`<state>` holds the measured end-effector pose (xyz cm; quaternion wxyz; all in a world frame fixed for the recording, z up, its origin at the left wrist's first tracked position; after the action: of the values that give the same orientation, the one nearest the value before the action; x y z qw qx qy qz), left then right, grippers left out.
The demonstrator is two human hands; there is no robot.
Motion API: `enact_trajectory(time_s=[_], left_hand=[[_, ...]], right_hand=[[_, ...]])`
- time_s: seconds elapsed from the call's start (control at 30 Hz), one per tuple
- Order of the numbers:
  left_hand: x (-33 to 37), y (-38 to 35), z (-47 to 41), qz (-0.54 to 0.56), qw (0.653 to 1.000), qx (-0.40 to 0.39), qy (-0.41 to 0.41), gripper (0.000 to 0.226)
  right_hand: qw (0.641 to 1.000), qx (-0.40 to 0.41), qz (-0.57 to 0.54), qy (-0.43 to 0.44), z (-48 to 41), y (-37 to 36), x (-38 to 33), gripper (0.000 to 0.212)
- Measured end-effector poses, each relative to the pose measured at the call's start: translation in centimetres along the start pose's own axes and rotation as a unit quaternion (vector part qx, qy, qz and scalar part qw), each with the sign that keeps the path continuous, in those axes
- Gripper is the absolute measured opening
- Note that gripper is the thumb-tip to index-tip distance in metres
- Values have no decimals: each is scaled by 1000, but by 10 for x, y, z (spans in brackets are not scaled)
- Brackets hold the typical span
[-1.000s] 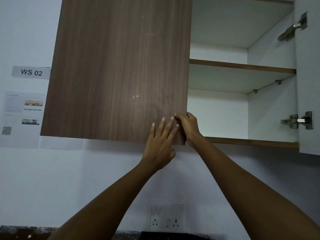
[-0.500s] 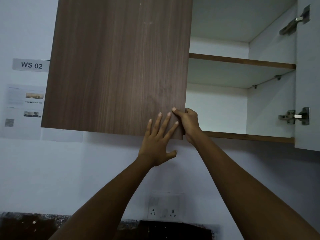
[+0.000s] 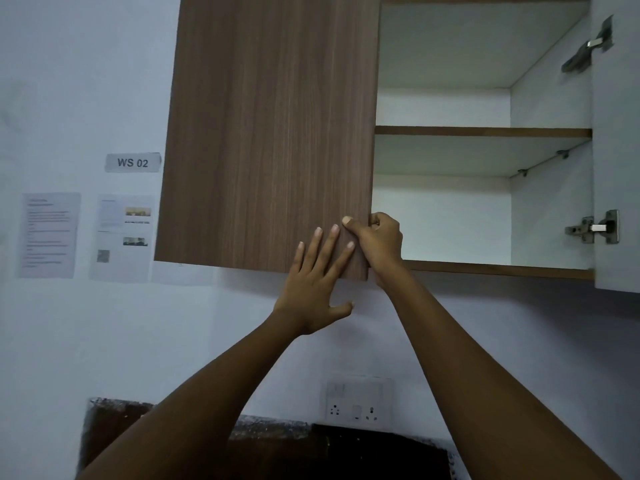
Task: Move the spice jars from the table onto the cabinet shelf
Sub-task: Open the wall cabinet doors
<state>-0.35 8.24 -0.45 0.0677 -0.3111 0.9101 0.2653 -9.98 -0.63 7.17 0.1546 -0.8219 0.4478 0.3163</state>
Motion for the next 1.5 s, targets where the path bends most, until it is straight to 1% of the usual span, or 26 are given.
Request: enact_trajectory(time_s=[0.17,0.33,0.43,0.5,0.57,0.6,0.7,0.87,0.97,1.07,1.17,1.4,1.5], left_hand=[[6,30,18,54,998,26,18,84],[9,69,41,102,993,54,33,80],[10,90,52,116,991,56,45,82],[15,104,58,129,987,67,73,87],[19,118,62,164,975,96,112,86],[21,125,65,181,968,124,124,82],[16,140,78,197,949,210,128,70],[-3,173,106,225,933,254,117,67],[-22,201,127,221,933,259,111,66],[-47,231,148,196,939,260,115,67],[-71,256,169,206,938,253,118,63],[-123,287,214,217,925,272,149,55],[-141,297,229,225,918,278,172,59]], right_hand=[[1000,8,5,22,23,1,-24,29],[999,20,18,44,51,-6,-55,34],[998,30,31,45,66,-9,-73,38],[997,31,45,47,75,-12,-84,38],[996,35,62,48,86,-15,-95,40],[996,38,70,49,91,-18,-101,40],[993,53,89,58,110,-27,-122,33],[987,72,122,79,147,-51,-164,29],[985,70,128,95,170,-71,-191,27],[983,68,133,109,192,-95,-214,25],[979,72,145,122,211,-122,-238,21],[973,51,166,152,244,-184,-279,22],[973,56,157,159,252,-210,-288,24]])
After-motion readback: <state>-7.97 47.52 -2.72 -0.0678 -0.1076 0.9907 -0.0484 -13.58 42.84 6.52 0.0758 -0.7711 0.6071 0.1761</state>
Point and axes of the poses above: each hand's wrist, its own z-axis away from the middle knuckle, its own y-axis out of the back of the hand, x = y × z, the point moved 1 cm from there along -z, towards the middle knuckle, and after that the axes turned 5 degrees about z, right-handed, at the moved point
